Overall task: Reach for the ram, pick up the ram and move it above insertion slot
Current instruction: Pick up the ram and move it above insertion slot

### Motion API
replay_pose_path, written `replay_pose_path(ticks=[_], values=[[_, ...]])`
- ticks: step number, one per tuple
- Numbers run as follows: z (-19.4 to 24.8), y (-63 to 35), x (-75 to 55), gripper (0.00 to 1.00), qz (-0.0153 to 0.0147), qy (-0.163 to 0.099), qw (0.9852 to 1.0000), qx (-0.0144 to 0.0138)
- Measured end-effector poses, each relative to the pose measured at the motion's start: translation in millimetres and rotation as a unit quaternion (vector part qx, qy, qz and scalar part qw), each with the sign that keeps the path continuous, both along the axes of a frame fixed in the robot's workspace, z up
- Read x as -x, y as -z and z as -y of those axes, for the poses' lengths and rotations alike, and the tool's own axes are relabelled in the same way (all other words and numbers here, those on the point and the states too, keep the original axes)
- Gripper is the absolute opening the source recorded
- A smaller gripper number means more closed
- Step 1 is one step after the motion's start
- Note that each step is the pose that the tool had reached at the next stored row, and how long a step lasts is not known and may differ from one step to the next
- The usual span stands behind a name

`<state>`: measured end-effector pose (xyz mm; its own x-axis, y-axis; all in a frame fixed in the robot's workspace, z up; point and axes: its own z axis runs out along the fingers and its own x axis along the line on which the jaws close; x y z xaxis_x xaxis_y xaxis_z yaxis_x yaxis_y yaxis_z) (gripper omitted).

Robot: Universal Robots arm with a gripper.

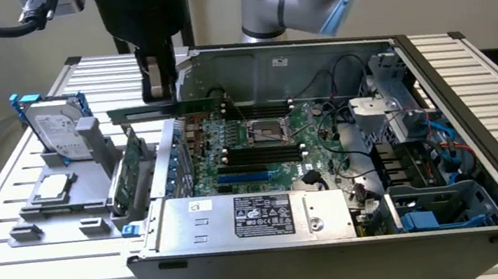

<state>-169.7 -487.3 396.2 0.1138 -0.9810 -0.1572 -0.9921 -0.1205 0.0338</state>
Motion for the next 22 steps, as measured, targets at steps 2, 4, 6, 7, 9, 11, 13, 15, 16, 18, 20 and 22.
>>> replay_pose_path(ticks=[2, 4, 6, 7, 9, 11, 13, 15, 16, 18, 20, 22], values=[[-0.3, 0.0, -9.3, 0.13, 0.0, 0.0, 1.0, -0.0002], [-0.7, 0.0, -18.4, 0.13, 0.0, 0.0, 1.0, -0.0004], [-1.4, 0.0, -27.4, 0.13, 0.0, 0.0, 1.0, -0.0004], [-1.9, 0.0, -32.1, 0.13, 0.0, 0.0, 1.0, -0.0004], [-3.8, 0.0, -40.5, 0.13, 0.0, 0.0, 1.0, -0.0004], [-7.7, 0.2, -45.7, 0.13, -0.0001, 0.0, 1.0, -0.0005], [-13.0, 0.6, -49.6, 0.13, 0.0, 0.0, 1.0, -0.0005], [-19.1, 1.2, -52.6, 0.13, -0.0001, 0.0, 1.0, -0.0005], [-22.3, 1.7, -54.1, 0.13, -0.0001, 0.0, 1.0, -0.0005], [-29.0, 2.5, -56.7, 0.13, -0.0002, 0.0, 1.0, -0.0005], [-36.1, 3.4, -59.0, 0.13, -0.0002, 0.0, 1.0, -0.0005], [-43.6, 4.3, -61.4, 0.13, -0.0003, 0.0, 1.0, -0.0005]])
